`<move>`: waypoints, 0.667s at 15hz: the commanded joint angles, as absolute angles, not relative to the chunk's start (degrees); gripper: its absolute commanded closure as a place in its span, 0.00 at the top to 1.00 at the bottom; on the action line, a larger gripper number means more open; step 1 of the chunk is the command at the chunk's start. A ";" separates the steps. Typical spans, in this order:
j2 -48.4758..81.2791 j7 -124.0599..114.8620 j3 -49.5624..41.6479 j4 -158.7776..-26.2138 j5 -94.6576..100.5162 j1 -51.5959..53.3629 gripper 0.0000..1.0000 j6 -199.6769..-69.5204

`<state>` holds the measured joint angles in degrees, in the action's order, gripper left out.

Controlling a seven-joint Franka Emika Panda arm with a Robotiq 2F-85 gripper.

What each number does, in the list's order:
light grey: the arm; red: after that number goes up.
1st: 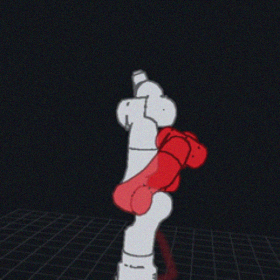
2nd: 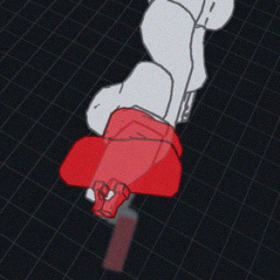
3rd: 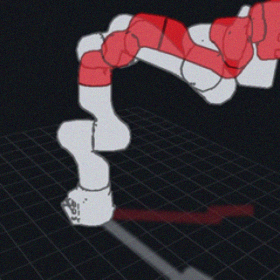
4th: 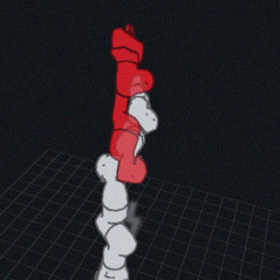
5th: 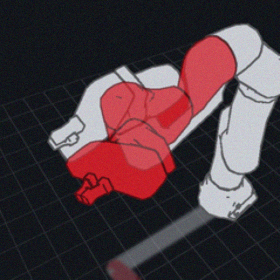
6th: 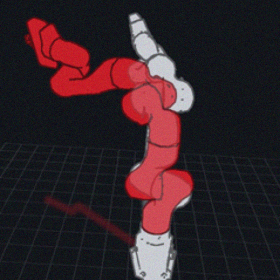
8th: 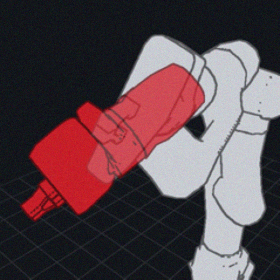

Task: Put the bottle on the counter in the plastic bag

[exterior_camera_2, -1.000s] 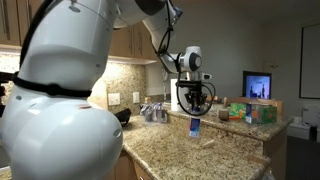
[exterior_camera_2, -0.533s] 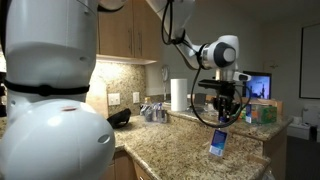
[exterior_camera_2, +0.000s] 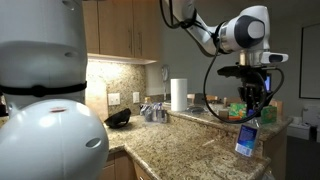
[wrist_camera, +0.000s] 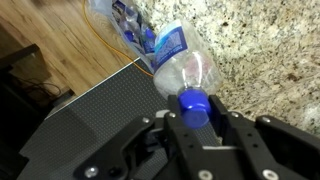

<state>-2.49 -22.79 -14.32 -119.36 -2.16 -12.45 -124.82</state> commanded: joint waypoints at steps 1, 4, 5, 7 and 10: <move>-2.45 -23.02 -13.74 -119.24 -2.17 -12.89 0.33 -124.69; 0.59 -25.85 -14.51 -116.24 -2.53 -13.77 0.08 -125.02; 2.77 -26.70 -15.33 -113.96 -3.07 -14.47 0.08 -123.59; 6.69 -29.14 -17.33 -110.15 -4.28 -16.13 0.09 -122.27; 13.43 -32.23 -19.50 -105.47 -5.80 -17.88 0.09 -122.40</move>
<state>6.43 -28.52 -18.31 -111.43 -3.68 -16.27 -124.09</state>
